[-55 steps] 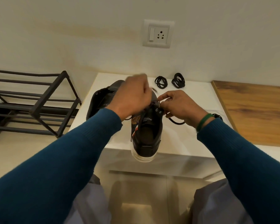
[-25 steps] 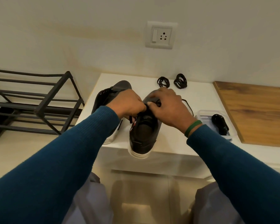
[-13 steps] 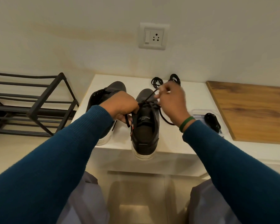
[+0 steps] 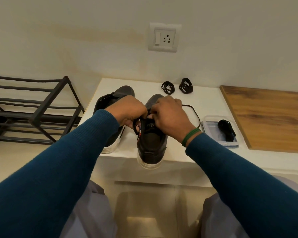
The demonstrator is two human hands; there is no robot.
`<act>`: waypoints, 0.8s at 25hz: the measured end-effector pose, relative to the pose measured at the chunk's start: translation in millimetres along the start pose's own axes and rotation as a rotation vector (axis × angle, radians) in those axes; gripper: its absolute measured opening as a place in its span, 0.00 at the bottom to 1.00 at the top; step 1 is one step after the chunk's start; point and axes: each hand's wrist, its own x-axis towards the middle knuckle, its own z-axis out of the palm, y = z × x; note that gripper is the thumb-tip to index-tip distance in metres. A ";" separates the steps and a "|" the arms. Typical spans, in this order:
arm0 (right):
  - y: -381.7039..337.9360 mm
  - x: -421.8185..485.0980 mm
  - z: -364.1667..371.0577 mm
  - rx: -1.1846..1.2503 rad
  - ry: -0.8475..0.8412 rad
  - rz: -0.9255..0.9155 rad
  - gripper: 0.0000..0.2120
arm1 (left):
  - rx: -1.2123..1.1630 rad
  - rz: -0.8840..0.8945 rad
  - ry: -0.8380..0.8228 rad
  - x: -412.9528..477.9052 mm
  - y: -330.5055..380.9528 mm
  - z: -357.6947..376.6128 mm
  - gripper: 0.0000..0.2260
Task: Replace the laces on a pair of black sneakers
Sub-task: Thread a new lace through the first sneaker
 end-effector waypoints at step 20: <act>9.3 7.2 -13.5 0.576 0.284 0.274 0.06 | 0.019 0.060 0.053 5.6 -1.9 -2.2 0.09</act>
